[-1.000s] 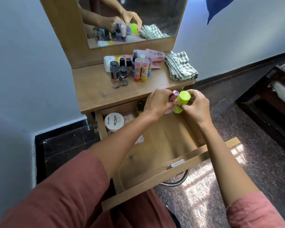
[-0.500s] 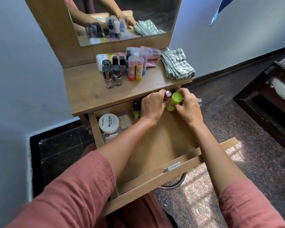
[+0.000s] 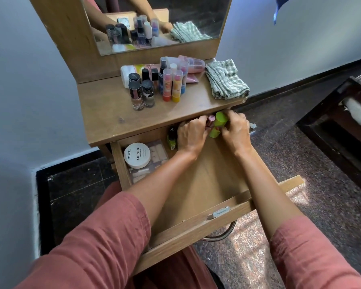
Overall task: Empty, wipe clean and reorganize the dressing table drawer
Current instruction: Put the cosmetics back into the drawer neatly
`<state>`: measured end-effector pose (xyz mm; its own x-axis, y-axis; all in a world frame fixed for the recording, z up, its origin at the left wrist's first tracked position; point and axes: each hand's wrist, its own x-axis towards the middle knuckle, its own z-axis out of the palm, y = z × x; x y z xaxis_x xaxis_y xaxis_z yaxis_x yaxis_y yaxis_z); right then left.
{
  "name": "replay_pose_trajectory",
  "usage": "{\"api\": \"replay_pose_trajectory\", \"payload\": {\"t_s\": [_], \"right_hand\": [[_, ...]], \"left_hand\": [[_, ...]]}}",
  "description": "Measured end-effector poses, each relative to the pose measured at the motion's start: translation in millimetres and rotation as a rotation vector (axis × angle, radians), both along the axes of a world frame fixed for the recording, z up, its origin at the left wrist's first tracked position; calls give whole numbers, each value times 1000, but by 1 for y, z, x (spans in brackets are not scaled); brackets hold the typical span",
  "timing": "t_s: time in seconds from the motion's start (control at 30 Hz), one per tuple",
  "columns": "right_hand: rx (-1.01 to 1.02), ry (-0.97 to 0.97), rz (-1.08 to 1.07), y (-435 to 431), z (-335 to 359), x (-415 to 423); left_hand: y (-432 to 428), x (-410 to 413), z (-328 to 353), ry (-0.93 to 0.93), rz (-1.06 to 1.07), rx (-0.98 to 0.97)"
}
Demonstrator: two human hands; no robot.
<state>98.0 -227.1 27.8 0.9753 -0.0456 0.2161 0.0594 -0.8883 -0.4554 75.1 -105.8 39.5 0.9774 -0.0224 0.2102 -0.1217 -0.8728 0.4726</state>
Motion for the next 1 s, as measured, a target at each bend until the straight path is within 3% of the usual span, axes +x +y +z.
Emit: {"api": "replay_pose_trajectory", "payload": {"t_s": [0.2,0.5,1.0], "right_hand": [[-43,17,0,1,1,-1],[-296,-46,2,10,0,-2],[-243,13,-2,9,6,-9]], "left_hand": [[0,-1,-9,-32,38,-32],[0,-2,-12,-42,56,18],[4,-9,-4,36,12,57]]}}
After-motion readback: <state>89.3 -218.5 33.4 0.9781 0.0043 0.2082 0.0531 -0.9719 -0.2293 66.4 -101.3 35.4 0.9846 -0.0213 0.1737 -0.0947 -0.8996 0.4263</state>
